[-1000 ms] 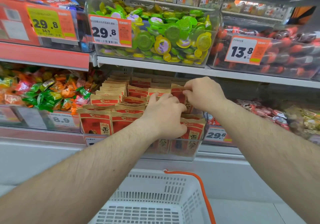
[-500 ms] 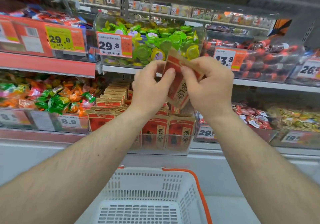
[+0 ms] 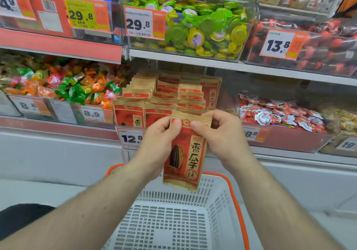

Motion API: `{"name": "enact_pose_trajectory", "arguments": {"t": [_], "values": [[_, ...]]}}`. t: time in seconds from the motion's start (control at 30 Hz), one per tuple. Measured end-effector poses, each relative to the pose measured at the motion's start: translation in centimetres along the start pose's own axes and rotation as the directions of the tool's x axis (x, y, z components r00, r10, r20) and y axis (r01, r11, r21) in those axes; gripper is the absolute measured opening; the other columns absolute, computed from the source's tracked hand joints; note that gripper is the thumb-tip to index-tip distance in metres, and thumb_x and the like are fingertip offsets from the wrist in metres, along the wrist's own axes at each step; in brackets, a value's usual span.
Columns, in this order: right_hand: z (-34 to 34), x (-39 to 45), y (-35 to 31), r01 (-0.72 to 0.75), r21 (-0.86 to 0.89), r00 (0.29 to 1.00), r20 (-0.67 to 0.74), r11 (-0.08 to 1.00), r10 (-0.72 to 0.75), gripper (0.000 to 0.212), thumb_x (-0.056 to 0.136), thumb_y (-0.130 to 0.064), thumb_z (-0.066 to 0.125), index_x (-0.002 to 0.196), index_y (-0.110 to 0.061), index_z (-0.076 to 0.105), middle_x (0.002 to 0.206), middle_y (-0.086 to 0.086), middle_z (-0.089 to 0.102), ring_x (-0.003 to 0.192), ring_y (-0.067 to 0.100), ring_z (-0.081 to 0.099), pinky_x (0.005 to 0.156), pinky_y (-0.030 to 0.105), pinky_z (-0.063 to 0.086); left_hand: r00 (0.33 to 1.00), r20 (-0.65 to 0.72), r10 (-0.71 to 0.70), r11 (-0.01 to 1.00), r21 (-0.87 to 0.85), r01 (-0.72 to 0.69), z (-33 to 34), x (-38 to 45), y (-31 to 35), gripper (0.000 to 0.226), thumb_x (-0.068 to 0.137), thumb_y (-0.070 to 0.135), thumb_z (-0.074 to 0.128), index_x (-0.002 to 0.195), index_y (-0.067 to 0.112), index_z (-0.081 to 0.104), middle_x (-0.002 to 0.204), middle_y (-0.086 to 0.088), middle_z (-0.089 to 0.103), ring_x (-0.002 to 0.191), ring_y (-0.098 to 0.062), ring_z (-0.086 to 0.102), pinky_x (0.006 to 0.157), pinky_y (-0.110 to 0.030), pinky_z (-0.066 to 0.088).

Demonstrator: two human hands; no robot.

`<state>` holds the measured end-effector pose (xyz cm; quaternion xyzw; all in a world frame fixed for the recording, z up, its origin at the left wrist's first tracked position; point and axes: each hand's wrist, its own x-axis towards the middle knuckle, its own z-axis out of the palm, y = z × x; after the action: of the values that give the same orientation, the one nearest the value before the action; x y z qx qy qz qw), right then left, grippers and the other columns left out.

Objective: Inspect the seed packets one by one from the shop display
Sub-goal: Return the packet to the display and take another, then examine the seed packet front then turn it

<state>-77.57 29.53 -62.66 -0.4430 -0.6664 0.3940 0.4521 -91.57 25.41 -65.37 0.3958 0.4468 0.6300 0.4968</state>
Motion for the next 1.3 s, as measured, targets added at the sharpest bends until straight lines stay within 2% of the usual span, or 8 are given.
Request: {"name": "enact_pose_trajectory", "arguments": {"t": [0.27,0.57,0.63,0.77,0.93,1.1,1.2,1.3], "values": [[-0.2,-1.7,1.7,-0.036,0.138,0.999,0.042,0.990,0.030,0.030,0.101,-0.019,0.051,0.084,-0.013,0.075,0.086,0.004,0.076,0.085,0.020,0.072,0.075,0.032,0.057,0.999,0.023,-0.024,0.994,-0.111,0.026,-0.8,-1.2,-1.8,0.028,0.095,0.024,0.051,0.109,0.006,0.068,0.103,-0.014,0.075,0.093,-0.027,0.073,0.074,-0.037,0.061],[-0.3,-2.2,1.8,-0.021,0.136,0.998,0.061,0.991,0.013,0.027,0.101,-0.021,0.051,0.088,-0.012,0.074,0.087,0.004,0.075,0.080,0.016,0.070,0.070,0.026,0.057,0.999,0.043,0.015,0.993,-0.119,-0.010,-1.1,-1.2,-1.7,0.034,0.091,0.025,0.053,0.111,0.003,0.068,0.107,-0.018,0.074,0.097,-0.030,0.072,0.076,-0.037,0.060],[-0.6,-2.2,1.8,-0.034,0.079,0.991,0.131,0.996,0.024,0.021,0.098,-0.021,0.057,0.089,-0.011,0.073,0.085,0.005,0.074,0.075,0.013,0.067,0.069,0.026,0.055,0.999,0.032,0.006,0.990,-0.144,-0.001,-1.2,-1.1,-1.3,0.033,0.092,0.025,0.053,0.112,0.002,0.067,0.106,-0.019,0.074,0.093,-0.030,0.073,0.074,-0.038,0.061],[-0.9,-2.2,2.5,-0.110,-0.007,0.950,0.294,0.994,0.108,0.009,0.091,-0.014,0.067,0.096,-0.017,0.074,0.095,0.003,0.077,0.095,0.025,0.071,0.086,0.039,0.057,1.000,0.016,-0.014,0.983,-0.181,0.017,-1.3,-0.8,-0.8,0.033,0.087,0.029,0.055,0.108,0.006,0.067,0.101,-0.016,0.074,0.087,-0.027,0.073,0.072,-0.041,0.062],[-1.0,-2.3,2.4,-0.117,0.043,0.965,0.243,0.992,0.103,0.012,0.093,-0.013,0.064,0.088,-0.016,0.074,0.080,0.001,0.076,0.071,0.010,0.067,0.064,0.024,0.050,0.987,0.064,-0.150,0.978,-0.135,0.157,-1.4,-1.0,-0.9,0.033,0.091,0.023,0.059,0.120,0.008,0.063,0.112,-0.016,0.073,0.098,-0.030,0.071,0.089,-0.051,0.057],[-1.5,-2.0,2.1,-0.175,0.199,0.967,0.218,0.964,0.131,0.008,0.090,-0.015,0.065,0.092,-0.010,0.071,0.080,0.005,0.076,0.070,0.015,0.070,0.063,0.029,0.053,0.979,0.114,-0.168,0.973,-0.142,0.183,-1.2,-1.2,-0.8,0.030,0.088,0.008,0.061,0.118,0.009,0.064,0.113,-0.017,0.072,0.093,-0.030,0.071,0.084,-0.048,0.059],[-2.2,-2.0,2.0,-0.239,0.124,0.900,0.401,0.963,0.171,0.035,0.073,-0.018,0.082,0.106,-0.014,0.068,0.096,0.011,0.076,0.081,0.024,0.070,0.068,0.036,0.053,0.983,0.079,-0.166,0.964,-0.197,0.179,-1.3,-1.0,-0.2,0.043,0.079,0.016,0.063,0.121,0.005,0.063,0.115,-0.021,0.070,0.094,-0.033,0.069,0.081,-0.051,0.057],[-2.4,-2.2,2.1,-0.277,0.044,0.853,0.472,0.960,0.224,0.049,0.064,-0.015,0.085,0.110,-0.011,0.066,0.099,0.016,0.075,0.083,0.028,0.069,0.062,0.032,0.052,0.982,0.043,-0.186,0.955,-0.229,0.191,-1.5,-0.8,0.2,0.031,0.092,0.013,0.058,0.122,0.006,0.062,0.113,-0.020,0.071,0.094,-0.034,0.070,0.078,-0.053,0.058]]}}
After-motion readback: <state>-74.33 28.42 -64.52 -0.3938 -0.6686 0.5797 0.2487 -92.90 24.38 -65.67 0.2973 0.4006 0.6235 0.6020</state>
